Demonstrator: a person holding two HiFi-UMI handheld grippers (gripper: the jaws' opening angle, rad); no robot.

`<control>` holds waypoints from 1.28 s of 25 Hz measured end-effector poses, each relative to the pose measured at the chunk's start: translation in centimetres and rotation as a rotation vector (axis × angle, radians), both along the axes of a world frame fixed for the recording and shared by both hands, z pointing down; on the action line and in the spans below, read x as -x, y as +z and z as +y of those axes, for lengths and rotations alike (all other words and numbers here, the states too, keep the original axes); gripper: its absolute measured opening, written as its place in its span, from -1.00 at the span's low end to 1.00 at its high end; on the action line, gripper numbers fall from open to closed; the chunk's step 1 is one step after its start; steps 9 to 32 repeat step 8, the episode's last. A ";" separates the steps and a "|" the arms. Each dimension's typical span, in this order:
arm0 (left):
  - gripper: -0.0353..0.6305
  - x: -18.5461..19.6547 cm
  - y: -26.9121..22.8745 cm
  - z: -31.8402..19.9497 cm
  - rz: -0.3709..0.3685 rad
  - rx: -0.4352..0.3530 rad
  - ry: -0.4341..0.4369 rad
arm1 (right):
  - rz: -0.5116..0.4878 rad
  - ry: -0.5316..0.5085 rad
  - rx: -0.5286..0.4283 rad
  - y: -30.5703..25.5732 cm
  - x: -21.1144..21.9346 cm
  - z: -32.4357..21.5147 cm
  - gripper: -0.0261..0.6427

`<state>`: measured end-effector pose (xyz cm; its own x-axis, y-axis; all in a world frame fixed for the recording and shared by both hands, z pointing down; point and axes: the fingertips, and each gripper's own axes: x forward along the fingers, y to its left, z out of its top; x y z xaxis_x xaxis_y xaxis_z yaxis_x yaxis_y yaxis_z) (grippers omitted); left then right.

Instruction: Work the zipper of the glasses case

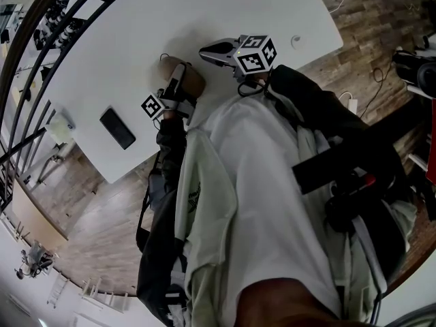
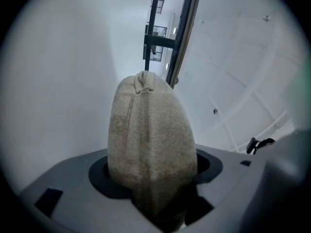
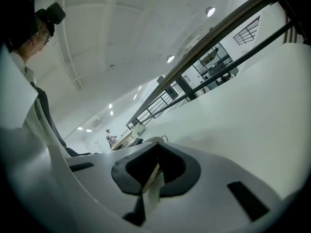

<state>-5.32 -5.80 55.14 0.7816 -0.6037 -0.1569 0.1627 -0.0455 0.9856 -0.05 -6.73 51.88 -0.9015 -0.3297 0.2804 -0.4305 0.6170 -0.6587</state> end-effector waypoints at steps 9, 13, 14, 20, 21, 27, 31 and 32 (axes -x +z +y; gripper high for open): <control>0.05 0.0 0.0 -0.1 0.004 0.032 -0.012 | 0.004 -0.012 -0.007 -0.1 0.2 0.3 -0.93; 0.05 0.0 0.0 -0.1 0.004 0.032 -0.012 | 0.004 -0.012 -0.007 -0.1 0.2 0.3 -0.93; 0.05 0.0 0.0 -0.1 0.004 0.032 -0.012 | 0.004 -0.012 -0.007 -0.1 0.2 0.3 -0.93; 0.05 0.0 0.0 -0.1 0.004 0.032 -0.012 | 0.004 -0.012 -0.007 -0.1 0.2 0.3 -0.93; 0.05 0.0 0.0 -0.1 0.004 0.032 -0.012 | 0.004 -0.012 -0.007 -0.1 0.2 0.3 -0.93; 0.05 0.0 0.0 -0.1 0.004 0.032 -0.012 | 0.004 -0.012 -0.007 -0.1 0.2 0.3 -0.93; 0.05 0.0 0.0 -0.1 0.004 0.032 -0.012 | 0.004 -0.012 -0.007 -0.1 0.2 0.3 -0.93; 0.05 0.0 0.0 -0.1 0.004 0.032 -0.012 | 0.004 -0.012 -0.007 -0.1 0.2 0.3 -0.93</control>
